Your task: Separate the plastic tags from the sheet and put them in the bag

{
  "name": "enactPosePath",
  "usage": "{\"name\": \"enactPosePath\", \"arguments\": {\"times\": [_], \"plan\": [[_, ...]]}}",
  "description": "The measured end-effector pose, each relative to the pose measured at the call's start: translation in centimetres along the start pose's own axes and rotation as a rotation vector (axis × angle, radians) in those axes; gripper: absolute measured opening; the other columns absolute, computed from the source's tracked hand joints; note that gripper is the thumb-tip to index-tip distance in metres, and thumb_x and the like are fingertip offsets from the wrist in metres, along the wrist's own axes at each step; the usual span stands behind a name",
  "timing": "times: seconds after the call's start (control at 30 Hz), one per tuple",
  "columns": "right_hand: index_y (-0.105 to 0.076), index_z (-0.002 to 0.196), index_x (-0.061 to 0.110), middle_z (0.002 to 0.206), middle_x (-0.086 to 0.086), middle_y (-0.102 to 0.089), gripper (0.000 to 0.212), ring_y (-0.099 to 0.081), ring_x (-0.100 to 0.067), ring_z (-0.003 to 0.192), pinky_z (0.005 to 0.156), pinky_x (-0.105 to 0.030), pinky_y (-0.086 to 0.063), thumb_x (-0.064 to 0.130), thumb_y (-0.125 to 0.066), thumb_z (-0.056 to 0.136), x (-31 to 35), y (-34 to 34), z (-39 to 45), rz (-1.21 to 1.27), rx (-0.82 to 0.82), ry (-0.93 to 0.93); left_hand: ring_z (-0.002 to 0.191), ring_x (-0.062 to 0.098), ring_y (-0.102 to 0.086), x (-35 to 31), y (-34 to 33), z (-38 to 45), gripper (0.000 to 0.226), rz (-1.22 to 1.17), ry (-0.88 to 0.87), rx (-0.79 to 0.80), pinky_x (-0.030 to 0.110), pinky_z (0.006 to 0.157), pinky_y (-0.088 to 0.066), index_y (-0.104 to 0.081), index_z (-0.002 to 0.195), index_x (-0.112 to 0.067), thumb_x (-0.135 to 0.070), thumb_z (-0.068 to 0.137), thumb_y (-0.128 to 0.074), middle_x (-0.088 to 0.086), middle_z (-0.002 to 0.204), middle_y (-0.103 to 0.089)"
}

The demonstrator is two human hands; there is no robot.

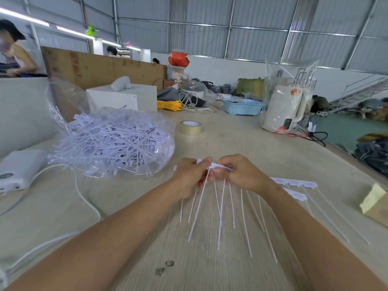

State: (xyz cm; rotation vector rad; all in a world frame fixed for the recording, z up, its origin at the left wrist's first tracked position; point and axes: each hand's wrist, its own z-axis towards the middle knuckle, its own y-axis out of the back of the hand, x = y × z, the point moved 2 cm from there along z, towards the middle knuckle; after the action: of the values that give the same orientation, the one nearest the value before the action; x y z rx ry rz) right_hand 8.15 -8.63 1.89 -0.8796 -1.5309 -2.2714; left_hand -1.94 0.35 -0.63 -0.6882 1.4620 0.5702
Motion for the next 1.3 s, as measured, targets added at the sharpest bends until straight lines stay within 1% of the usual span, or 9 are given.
{"name": "enactPosePath", "arguments": {"times": [0.23, 0.33, 0.53, 0.7, 0.87, 0.97, 1.07, 1.17, 1.3], "plan": [[-0.057, 0.053, 0.023, 0.056, 0.001, -0.057, 0.038, -0.054, -0.01, 0.047, 0.055, -0.029, -0.049, 0.001, -0.061, 0.083, 0.2, -0.2, 0.0, 0.014, -0.051, -0.004, 0.03, 0.007, -0.037, -0.4, 0.0, -0.2, 0.042, 0.189, -0.114, 0.013, 0.015, 0.036, -0.028, -0.052, 0.053, -0.009, -0.022, 0.093, -0.058, -0.005, 0.035, -0.046], [-0.055, 0.05, 0.026, 0.047, 0.015, -0.054, 0.04, -0.052, 0.0, 0.045, 0.056, -0.023, -0.043, 0.002, -0.064, 0.081, 0.2, -0.1, -0.1, -0.021, -0.08, 0.011, 0.03, 0.008, -0.037, -0.6, 0.0, -0.2, 0.046, 0.264, -0.139, 0.002, 0.015, 0.037, -0.03, -0.052, 0.048, -0.01, -0.023, 0.092, -0.059, -0.003, 0.036, -0.046], [-0.054, 0.055, 0.032, 0.053, 0.019, -0.049, 0.039, -0.045, 0.0, 0.053, 0.058, -0.025, -0.037, 0.004, -0.065, 0.081, 0.3, -0.4, 0.1, -0.077, -0.116, 0.068, 0.034, 0.013, -0.035, -0.8, 0.2, 0.2, 0.046, 0.312, -0.116, -0.03, 0.017, 0.04, -0.028, -0.049, 0.049, -0.008, -0.022, 0.091, -0.059, 0.009, 0.047, -0.045], [-0.071, 0.075, 0.014, 0.063, 0.007, -0.053, 0.014, -0.048, -0.011, 0.06, 0.058, -0.023, -0.033, 0.011, -0.061, 0.086, 0.2, -0.6, 0.0, -0.351, -0.021, 0.129, 0.036, 0.013, -0.037, -1.4, 0.7, 0.3, 0.037, 0.425, -0.04, 0.021, 0.015, 0.038, -0.029, -0.051, 0.05, -0.01, -0.018, 0.083, -0.066, 0.007, 0.049, -0.047], [-0.067, 0.067, 0.013, 0.058, 0.007, -0.056, 0.02, -0.05, -0.005, 0.056, 0.059, -0.021, -0.04, 0.002, -0.064, 0.083, 1.4, 1.5, -0.8, -0.081, 0.172, 0.087, 0.041, 0.013, -0.041, -2.6, 2.4, 0.8, 0.028, 0.634, -0.076, 0.014, 0.019, 0.043, -0.032, -0.055, 0.06, -0.006, -0.017, 0.084, -0.065, 0.007, 0.054, -0.049], [-0.065, 0.065, 0.011, 0.058, -0.001, -0.056, 0.022, -0.046, -0.012, 0.053, 0.056, -0.021, -0.038, 0.003, -0.063, 0.086, 1.7, 3.6, -1.5, 0.174, 0.083, 0.057, 0.038, 0.01, -0.039, -2.7, 3.6, 0.9, 0.026, 0.33, -0.011, 0.06, 0.017, 0.041, -0.031, -0.058, 0.072, -0.003, -0.021, 0.091, -0.062, 0.005, 0.057, -0.054], [-0.068, 0.081, 0.004, 0.07, -0.013, -0.055, 0.01, -0.042, -0.02, 0.056, 0.058, -0.026, -0.038, 0.01, -0.064, 0.087, 1.4, 4.1, -1.8, 0.32, -0.031, 0.015, 0.043, 0.007, -0.045, -2.5, 2.4, 0.5, 0.014, 0.042, 0.019, 0.149, 0.017, 0.046, -0.036, -0.058, 0.09, -0.004, -0.014, 0.096, -0.051, -0.002, 0.055, -0.055], [-0.069, 0.093, 0.001, 0.078, -0.011, -0.059, 0.011, -0.043, -0.015, 0.054, 0.056, -0.02, -0.041, 0.008, -0.061, 0.089, 0.9, 3.2, -1.6, 0.326, -0.035, -0.037, 0.055, 0.011, -0.05, -2.3, 1.1, 0.1, 0.014, 0.045, 0.014, 0.175, 0.02, 0.053, -0.04, -0.057, 0.09, -0.01, 0.001, 0.093, -0.048, 0.002, 0.074, -0.06], [-0.07, 0.098, 0.005, 0.074, -0.011, -0.064, 0.021, -0.053, -0.015, 0.063, 0.067, -0.026, -0.046, -0.006, -0.059, 0.084, 0.5, 2.6, -1.3, 0.372, 0.041, -0.072, 0.055, 0.011, -0.047, -2.2, 0.7, -0.5, 0.021, 0.003, 0.011, 0.202, 0.022, 0.052, -0.039, -0.063, 0.075, -0.006, 0.007, 0.088, -0.053, 0.01, 0.081, -0.056]]}}
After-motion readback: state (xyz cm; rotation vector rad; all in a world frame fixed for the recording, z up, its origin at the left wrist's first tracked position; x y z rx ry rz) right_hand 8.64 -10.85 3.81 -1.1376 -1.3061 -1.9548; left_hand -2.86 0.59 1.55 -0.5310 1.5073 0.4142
